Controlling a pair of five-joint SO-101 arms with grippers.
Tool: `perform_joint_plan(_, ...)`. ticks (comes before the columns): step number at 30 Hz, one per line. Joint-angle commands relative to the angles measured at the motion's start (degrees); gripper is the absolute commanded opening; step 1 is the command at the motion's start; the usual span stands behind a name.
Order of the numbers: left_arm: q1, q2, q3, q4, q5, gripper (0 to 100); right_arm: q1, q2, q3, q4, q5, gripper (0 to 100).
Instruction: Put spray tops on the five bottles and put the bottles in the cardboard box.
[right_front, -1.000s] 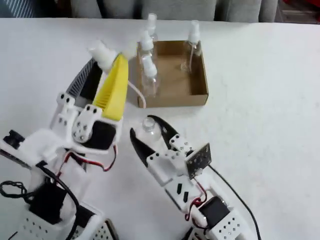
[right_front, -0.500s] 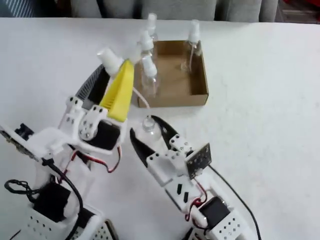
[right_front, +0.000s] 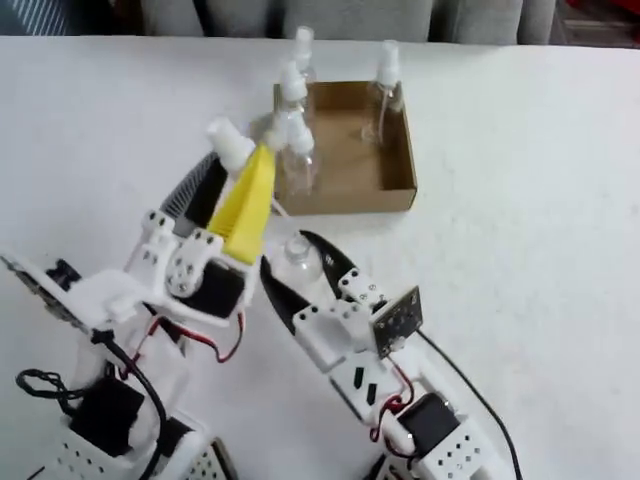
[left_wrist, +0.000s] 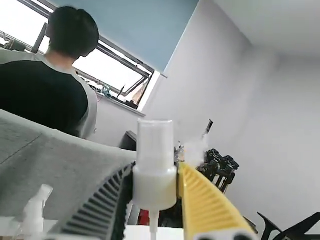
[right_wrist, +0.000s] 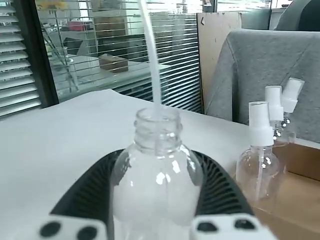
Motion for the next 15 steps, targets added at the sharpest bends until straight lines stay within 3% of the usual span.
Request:
perform_joint_plan(1, 1.98, -4.62, 4.84, -0.26, 0.35, 2, -0.4, -0.66, 0.62, 0.4, -0.62, 1.6)
perform_joint_plan(15, 1.98, -7.6, 12.04, -0.09, 0.35, 2, -0.4, -0.66, 0.62, 0.48, -0.62, 1.6)
